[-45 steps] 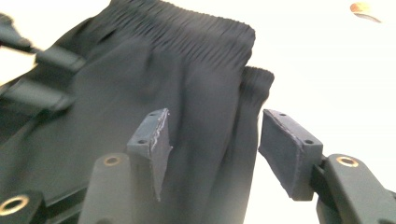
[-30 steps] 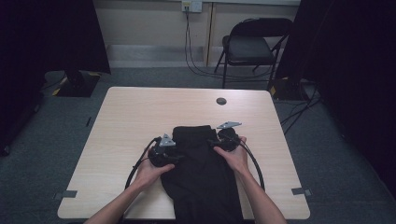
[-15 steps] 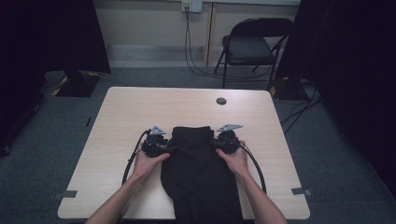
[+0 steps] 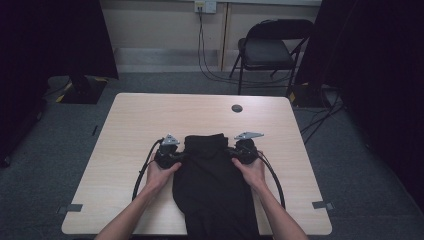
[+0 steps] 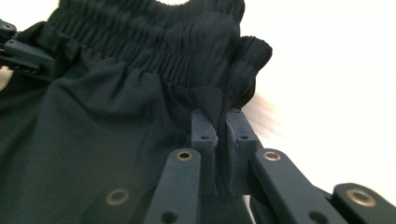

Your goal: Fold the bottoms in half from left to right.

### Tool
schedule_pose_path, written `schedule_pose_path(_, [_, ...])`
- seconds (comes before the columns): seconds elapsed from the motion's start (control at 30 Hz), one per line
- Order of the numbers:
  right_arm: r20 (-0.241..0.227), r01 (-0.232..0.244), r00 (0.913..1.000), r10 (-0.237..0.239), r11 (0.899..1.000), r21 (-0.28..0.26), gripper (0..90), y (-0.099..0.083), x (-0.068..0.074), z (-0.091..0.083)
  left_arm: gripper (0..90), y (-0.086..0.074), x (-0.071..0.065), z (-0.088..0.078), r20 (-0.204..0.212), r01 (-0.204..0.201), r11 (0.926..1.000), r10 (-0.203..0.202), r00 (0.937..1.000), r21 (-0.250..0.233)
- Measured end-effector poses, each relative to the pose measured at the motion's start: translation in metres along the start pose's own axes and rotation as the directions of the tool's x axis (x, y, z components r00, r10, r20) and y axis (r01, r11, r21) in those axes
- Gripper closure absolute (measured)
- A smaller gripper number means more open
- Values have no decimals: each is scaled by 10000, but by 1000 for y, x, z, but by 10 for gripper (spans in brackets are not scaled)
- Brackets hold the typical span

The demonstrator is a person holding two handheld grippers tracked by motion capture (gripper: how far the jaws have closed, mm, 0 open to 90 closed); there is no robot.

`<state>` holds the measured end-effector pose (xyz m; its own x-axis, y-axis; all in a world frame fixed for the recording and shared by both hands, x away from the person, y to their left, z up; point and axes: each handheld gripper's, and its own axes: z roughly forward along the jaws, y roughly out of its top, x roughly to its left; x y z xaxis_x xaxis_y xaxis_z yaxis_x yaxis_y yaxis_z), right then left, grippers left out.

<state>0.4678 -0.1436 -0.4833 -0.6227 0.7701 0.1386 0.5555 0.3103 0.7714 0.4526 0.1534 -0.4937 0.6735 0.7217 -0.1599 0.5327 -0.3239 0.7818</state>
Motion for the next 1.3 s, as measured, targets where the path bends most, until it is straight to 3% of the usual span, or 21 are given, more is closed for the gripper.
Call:
schedule_pose_path(0.03, [-66, -11, 10000, 10, 9999, -121, 845, 4, 1, -2, 873, 4, 2, -6, 50, 301, 9991, -299, 9995, -300])
schedule_pose_path(0.1, [-109, 5, 9999, -8, 9997, -225, 845, 8, 3, -4, 873, 8, 3, -9, 11, 226, 9994, -226, 9997, -261])
schedule_pose_path(0.13, [-149, 123, 9998, -130, 9990, -437, 845, 18, 6, -8, 873, 18, 6, -18, -46, 272, 9973, -276, 9996, -682])
schedule_pose_path(0.33, [-291, 153, 9994, -193, 9915, -1293, 846, 48, 13, -25, 873, 46, 13, -44, -215, 141, 9905, -172, 9996, -1367])
schedule_pose_path(0.53, [-337, 321, 9986, -407, 9739, -2245, 846, 92, 23, -45, 873, 84, 20, -76, -696, -141, 9722, -23, 9976, -2338])
schedule_pose_path(0.57, [-348, 430, 9980, -534, 9669, -2514, 846, 107, 27, -51, 874, 98, 23, -86, -880, -261, 9660, 35, 9961, -2571])
schedule_pose_path(0.63, [-333, 472, 9978, -581, 9634, -2640, 846, 115, 29, -54, 874, 105, 24, -91, -963, -343, 9635, 89, 9953, -2657])
schedule_pose_path(0.7, [-282, 620, 9969, -735, 9535, -2950, 847, 138, 32, -61, 874, 125, 30, -105, -1169, -411, 9509, 52, 9931, -3068])
schedule_pose_path(0.73, [-282, 620, 9969, -735, 9535, -2950, 847, 138, 32, -61, 874, 125, 30, -105, -1169, -411, 9509, 52, 9931, -3068])
schedule_pose_path(0.77, [-247, 669, 9966, -789, 9451, -3199, 847, 155, 34, -66, 874, 132, 31, -109, -1292, -501, 9465, 90, 9916, -3187])
schedule_pose_path(0.83, [-204, 699, 9965, -811, 9411, -3308, 847, 164, 34, -69, 875, 148, 35, -118, -1443, -603, 9381, 111, 9895, -3410])
schedule_pose_path(0.87, [-12, 784, 9965, -841, 9333, -3506, 847, 184, 35, -75, 875, 158, 36, -122, -1532, -715, 9341, 182, 9880, -3498])
schedule_pose_path(0.9, [44, 799, 9965, -840, 9287, -3622, 848, 195, 35, -78, 875, 179, 39, -133, -1716, -829, 9216, 180, 9850, -3792])
schedule_pose_path(0.93, [127, 807, 9966, -820, 9220, -3787, 848, 205, 35, -83, 875, 179, 39, -133, -1716, -829, 9216, 180, 9850, -3792])
schedule_pose_path(0.97, [127, 807, 9966, -820, 9220, -3787, 848, 205, 35, -83, 875, 189, 40, -138, -1756, -765, 9129, 54, 9844, -4009])
schedule_pose_path(1.07, [377, 916, 9958, -835, 9008, -4245, 848, 239, 37, -99, 874, 222, 39, -153, -2025, -1072, 8895, 169, 9791, -4441])
schedule_pose_path(1.13, [456, 950, 9955, -834, 8858, -4543, 848, 253, 37, -108, 874, 232, 33, -158, -2274, -1439, 8857, 447, 9728, -4413])
schedule_pose_path(1.17, [556, 1016, 9948, -856, 8840, -4562, 848, 254, 34, -113, 874, 232, 30, -157, -2272, -1526, 8888, 565, 9722, -4321])
schedule_pose_path(1.2, [556, 1016, 9948, -856, 8840, -4562, 848, 254, 34, -113, 874, 230, 28, -156, -2289, -1718, 8931, 800, 9701, -4158])
schedule_pose_path(1.23, [593, 1062, 9943, -889, 8859, -4516, 848, 250, 31, -113, 873, 224, 26, -153, -2152, -1695, 8954, 852, 9729, -4118])
schedule_pose_path(1.3, [468, 890, 9960, -764, 9008, -4251, 847, 227, 21, -107, 873, 209, 21, -145, -1741, -1649, 9011, 1017, 9795, -4011])
